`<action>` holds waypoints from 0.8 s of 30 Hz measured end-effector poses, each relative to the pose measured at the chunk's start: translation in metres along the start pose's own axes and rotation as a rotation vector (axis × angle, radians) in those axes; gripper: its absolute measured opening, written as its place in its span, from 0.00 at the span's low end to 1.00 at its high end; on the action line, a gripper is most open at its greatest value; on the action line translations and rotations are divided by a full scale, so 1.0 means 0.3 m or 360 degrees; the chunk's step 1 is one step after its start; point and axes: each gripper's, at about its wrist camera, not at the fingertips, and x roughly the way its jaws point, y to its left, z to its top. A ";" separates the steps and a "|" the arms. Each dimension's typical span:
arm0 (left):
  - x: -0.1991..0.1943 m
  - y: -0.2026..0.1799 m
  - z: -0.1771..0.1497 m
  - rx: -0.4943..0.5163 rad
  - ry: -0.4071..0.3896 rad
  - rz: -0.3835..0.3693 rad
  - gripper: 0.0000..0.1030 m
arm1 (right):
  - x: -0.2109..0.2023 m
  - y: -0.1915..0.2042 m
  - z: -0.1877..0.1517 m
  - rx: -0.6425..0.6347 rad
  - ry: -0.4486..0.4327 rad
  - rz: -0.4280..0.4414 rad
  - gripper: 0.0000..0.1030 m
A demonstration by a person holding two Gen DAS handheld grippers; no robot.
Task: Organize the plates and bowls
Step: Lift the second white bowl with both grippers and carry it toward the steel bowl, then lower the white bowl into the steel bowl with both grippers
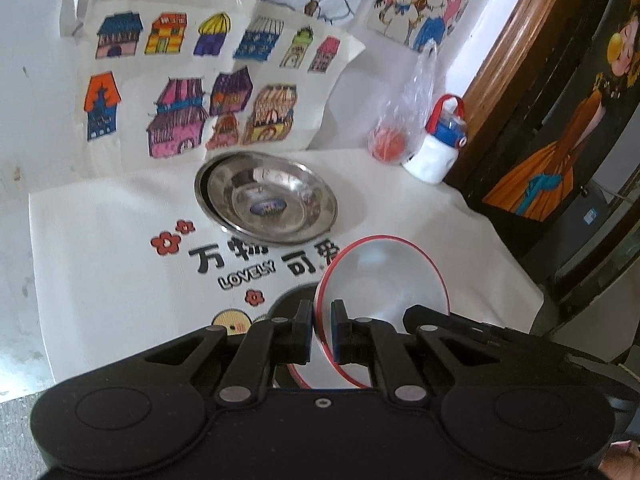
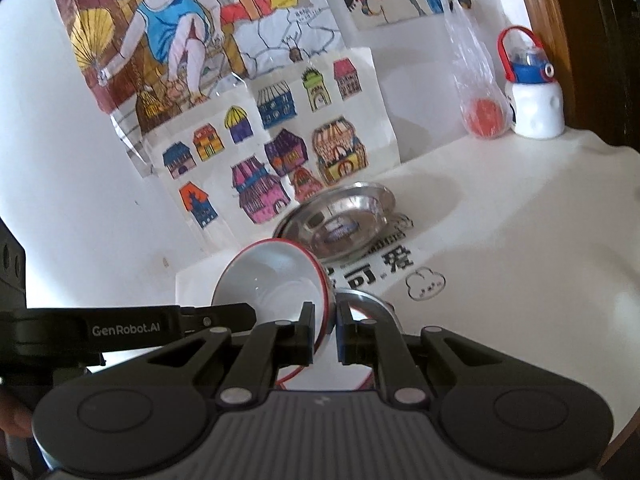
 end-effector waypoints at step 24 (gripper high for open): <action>0.120 0.009 -0.043 0.0042 0.0170 0.0051 0.10 | 0.094 -0.052 -0.033 0.0022 0.0190 -0.0024 0.12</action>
